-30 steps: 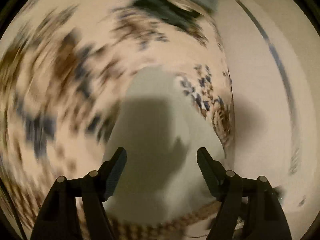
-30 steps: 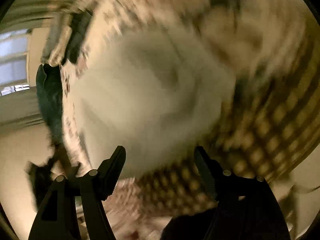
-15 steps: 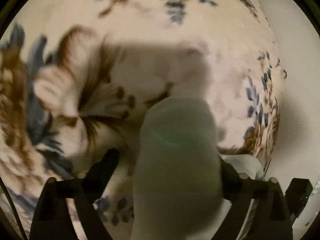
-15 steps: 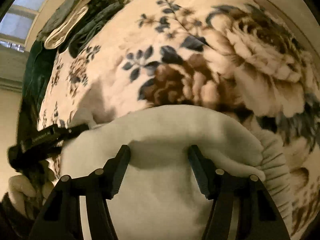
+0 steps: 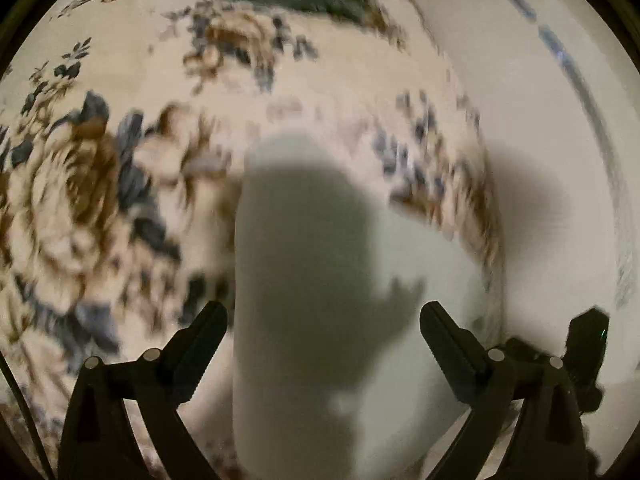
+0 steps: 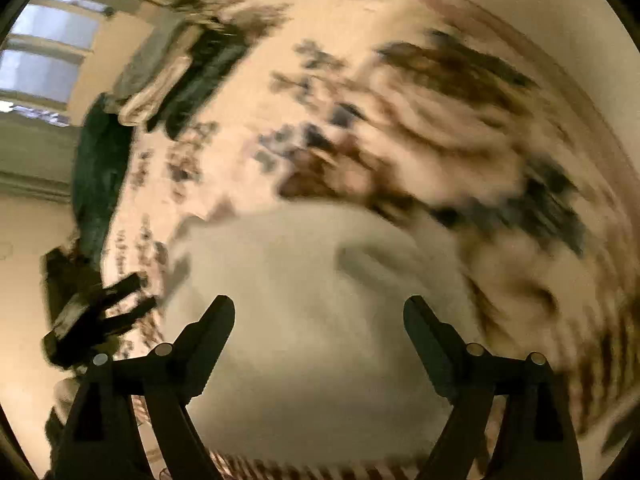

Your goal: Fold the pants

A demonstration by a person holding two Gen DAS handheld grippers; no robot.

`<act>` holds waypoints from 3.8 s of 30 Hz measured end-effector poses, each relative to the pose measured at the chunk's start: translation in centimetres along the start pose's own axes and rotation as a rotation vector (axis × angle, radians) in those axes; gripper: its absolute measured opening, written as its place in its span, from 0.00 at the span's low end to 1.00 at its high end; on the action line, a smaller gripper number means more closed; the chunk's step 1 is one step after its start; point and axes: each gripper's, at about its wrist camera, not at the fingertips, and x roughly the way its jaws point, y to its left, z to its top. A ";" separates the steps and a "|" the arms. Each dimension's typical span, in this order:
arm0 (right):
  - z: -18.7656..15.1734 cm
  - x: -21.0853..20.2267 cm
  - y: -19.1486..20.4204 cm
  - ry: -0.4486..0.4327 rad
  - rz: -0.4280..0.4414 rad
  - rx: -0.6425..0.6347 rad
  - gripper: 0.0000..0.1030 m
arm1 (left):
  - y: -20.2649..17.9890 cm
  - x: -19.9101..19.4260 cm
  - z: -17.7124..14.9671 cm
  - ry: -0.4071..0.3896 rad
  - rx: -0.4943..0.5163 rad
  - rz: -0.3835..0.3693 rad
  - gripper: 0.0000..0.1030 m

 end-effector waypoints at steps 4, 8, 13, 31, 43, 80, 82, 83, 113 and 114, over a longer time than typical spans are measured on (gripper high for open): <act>-4.3 1.6 -3.3 0.093 0.023 0.135 0.86 | 0.0 2.5 -3.7 0.117 0.024 0.079 0.96; -6.4 6.0 -3.8 0.150 0.079 0.167 0.86 | 2.1 4.2 -5.0 0.153 -0.052 0.060 1.00; -8.4 11.9 -3.5 0.221 0.073 0.171 0.85 | 3.0 4.8 -5.7 0.142 0.021 0.120 1.00; -9.5 16.4 -7.6 0.221 0.478 0.383 1.00 | 9.5 5.3 -2.1 0.206 -0.236 -0.311 1.00; -9.6 19.0 -5.4 0.149 0.582 0.519 0.84 | 10.9 4.8 0.5 0.186 -0.176 -0.406 0.89; 38.4 6.8 39.6 -0.153 0.655 -0.254 0.49 | 12.5 -16.9 50.3 -0.377 -0.088 -0.427 0.76; 43.5 8.6 41.9 -0.143 0.652 -0.274 0.49 | 13.4 -15.1 53.2 -0.366 -0.095 -0.405 0.77; 45.5 9.5 42.3 -0.136 0.637 -0.274 0.49 | 13.8 -13.8 54.2 -0.352 -0.102 -0.388 0.77; 33.0 -5.1 42.4 -0.494 -0.260 -0.529 0.95 | 1.1 -22.8 37.3 -0.531 0.103 0.398 0.98; 31.0 -7.4 42.7 -0.515 -0.255 -0.527 0.95 | 0.4 -24.2 35.6 -0.537 0.108 0.397 0.98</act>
